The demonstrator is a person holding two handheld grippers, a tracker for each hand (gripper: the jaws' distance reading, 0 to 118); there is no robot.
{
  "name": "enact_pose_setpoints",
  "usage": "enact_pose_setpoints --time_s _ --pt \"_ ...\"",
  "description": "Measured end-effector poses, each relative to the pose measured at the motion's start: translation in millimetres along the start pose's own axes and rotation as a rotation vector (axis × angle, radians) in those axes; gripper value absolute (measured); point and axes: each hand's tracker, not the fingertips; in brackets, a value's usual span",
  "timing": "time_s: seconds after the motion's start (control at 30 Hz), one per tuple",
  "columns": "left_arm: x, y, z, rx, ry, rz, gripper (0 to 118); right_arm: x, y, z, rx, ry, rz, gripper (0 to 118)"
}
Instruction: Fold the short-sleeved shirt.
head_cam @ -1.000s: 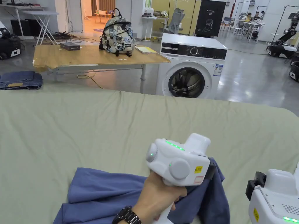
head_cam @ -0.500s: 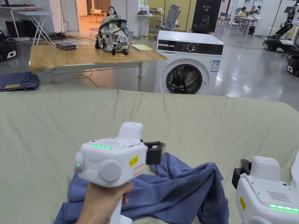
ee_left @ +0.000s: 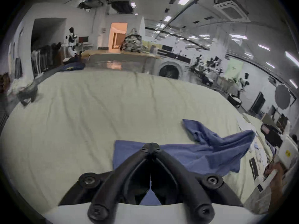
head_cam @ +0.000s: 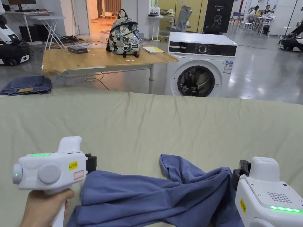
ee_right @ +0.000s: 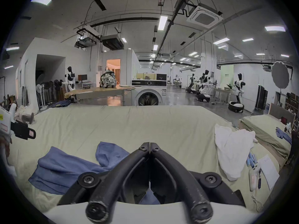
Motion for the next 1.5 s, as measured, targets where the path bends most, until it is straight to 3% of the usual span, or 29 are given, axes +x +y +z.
enact_pose_setpoints --time_s 0.2,0.23,0.33,0.4,0.6,0.63,0.7,0.73,0.87,0.97,1.1,1.17,1.2,1.23,1.27,1.3,1.5 --pt "-20 21 -43 -0.164 0.05 0.02 0 3 -2 -3 -0.017 -0.005 0.001 0" --pt "-23 23 -52 -0.202 0.034 0.029 13 4 -3 -4 -0.02 -0.008 0.001 0" --pt "-26 25 -77 -0.306 0.042 0.072 82 9 -6 -6 -0.031 -0.018 0.009 0" --pt "-25 23 -92 -0.361 0.08 0.09 82 13 -8 -7 -0.037 -0.024 0.009 0" --pt "-16 10 -134 -0.438 0.158 -0.016 82 27 -15 -11 -0.067 -0.052 0.009 0" --pt "-12 6 -137 -0.43 0.164 -0.049 73 30 -16 -11 -0.073 -0.056 0.007 0" --pt "3 -1 -138 -0.398 0.227 -0.134 15 34 -19 -11 -0.082 -0.066 0.004 0" --pt "7 -5 -137 -0.374 0.222 -0.152 4 36 -19 -11 -0.086 -0.069 0.002 0" --pt "23 -19 -134 -0.368 0.23 -0.226 0 42 -23 -9 -0.101 -0.077 -0.001 0" --pt "18 -12 -118 -0.332 0.167 -0.16 0 50 -23 -6 -0.115 -0.072 0.0 0" --pt "11 1 -83 -0.22 0.102 -0.113 0 61 -21 -9 -0.218 0.011 0.0 0" --pt "9 6 -65 -0.173 0.065 -0.104 0 65 -23 -10 -0.266 0.035 0.013 13" --pt "8 9 -55 -0.148 0.05 -0.093 0 68 -25 -10 -0.284 0.05 0.025 29" --pt "7 11 -46 -0.135 0.043 -0.092 0 69 -28 -10 -0.312 0.064 0.04 60" --pt "9 11 -37 -0.115 0.035 -0.089 0 69 -32 -10 -0.324 0.071 0.047 77" --pt "9 12 -29 -0.104 0.031 -0.091 0 68 -37 -11 -0.36 0.096 0.056 87" --pt "8 8 -5 -0.076 0.026 -0.095 0 57 -80 -38 -0.511 0.138 0.081 87"
